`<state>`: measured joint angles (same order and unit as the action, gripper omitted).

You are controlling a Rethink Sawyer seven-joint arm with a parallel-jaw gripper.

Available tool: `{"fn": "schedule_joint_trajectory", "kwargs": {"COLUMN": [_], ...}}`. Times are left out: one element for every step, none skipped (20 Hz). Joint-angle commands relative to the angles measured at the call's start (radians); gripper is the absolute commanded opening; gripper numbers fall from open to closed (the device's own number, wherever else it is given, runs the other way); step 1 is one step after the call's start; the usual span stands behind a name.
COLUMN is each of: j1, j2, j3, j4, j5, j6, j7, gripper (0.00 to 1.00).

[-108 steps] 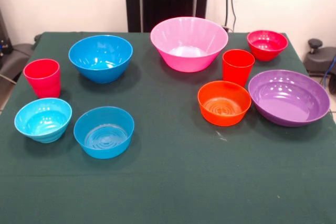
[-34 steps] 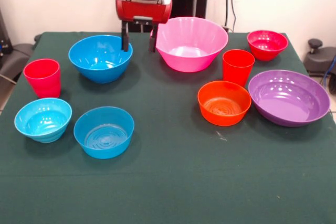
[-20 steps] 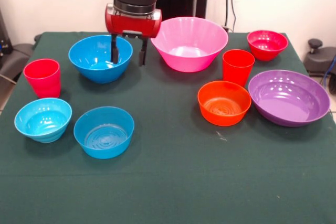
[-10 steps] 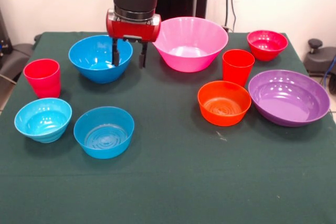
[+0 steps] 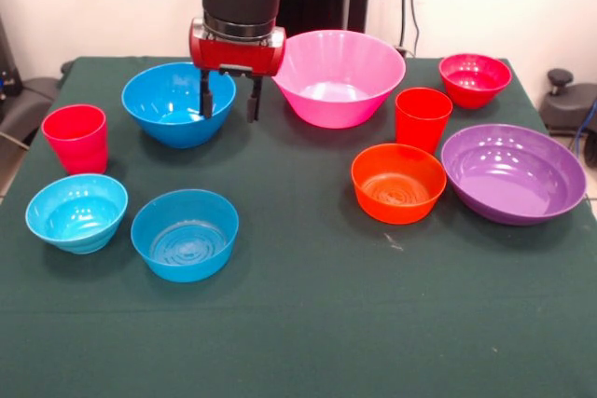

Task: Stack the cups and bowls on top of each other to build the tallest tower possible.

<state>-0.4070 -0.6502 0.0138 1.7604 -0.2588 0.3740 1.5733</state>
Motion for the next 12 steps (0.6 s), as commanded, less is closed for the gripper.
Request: {"fn": "schedule_joint_trajectory", "kwargs": {"j1": [0.029,0.029,0.029,0.029,0.029,0.029,0.028,0.028,0.028,0.027,0.027,0.026], "j2": [0.03,0.031,0.032,0.032,0.033,0.034,0.036,0.037,0.038,0.038,0.039,0.037], "j3": [0.04,0.04,0.04,0.04,0.04,0.04,0.04,0.04,0.04,0.039,0.039,0.039], "j4": [-0.022,-0.024,-0.026,-0.028,-0.03,-0.031,-0.033,-0.034,-0.035,-0.038,-0.038,-0.034], "j5": [-0.058,-0.059,-0.059,-0.06,-0.061,-0.061,-0.062,-0.062,-0.062,-0.062,-0.063,-0.063], "j6": [0.074,0.079,0.084,0.089,0.093,0.096,0.098,0.1,0.1,0.103,0.102,0.1], "j7": [0.021,0.018,0.014,0.011,0.008,0.006,0.004,0.003,0.002,0.0,0.0,0.0], "gripper": [1.0,1.0,1.0,1.0,1.0,1.0,1.0,1.0,1.0,1.0,1.0,1.0]}}
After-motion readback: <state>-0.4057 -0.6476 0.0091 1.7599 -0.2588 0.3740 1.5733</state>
